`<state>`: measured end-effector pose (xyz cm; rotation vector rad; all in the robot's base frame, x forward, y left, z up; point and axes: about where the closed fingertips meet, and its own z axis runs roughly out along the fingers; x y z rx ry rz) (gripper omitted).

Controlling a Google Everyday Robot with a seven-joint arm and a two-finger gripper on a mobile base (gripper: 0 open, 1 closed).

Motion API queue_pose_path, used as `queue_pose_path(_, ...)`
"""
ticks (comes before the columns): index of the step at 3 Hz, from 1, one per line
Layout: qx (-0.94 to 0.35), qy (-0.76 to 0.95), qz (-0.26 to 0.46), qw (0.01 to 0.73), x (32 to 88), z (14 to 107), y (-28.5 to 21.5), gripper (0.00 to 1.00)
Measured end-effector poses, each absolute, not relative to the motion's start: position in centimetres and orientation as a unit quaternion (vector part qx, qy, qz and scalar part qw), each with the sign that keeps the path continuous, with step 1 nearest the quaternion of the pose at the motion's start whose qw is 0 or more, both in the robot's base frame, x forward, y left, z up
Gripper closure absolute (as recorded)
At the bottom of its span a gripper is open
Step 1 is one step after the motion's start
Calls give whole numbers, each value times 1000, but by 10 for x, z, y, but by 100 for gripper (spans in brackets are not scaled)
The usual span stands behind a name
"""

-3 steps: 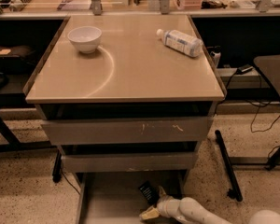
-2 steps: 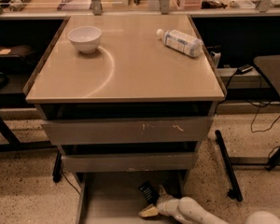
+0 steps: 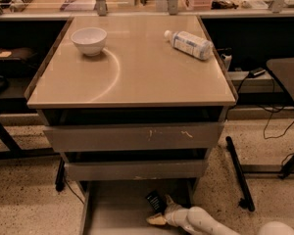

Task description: Pick rxbar blueberry from bottom drawer and place on counter

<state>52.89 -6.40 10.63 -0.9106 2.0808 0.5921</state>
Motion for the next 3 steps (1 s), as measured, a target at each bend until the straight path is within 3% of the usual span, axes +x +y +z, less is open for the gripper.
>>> queue_pose_path(3, -358, 817, 233, 387, 529, 106, -64, 88)
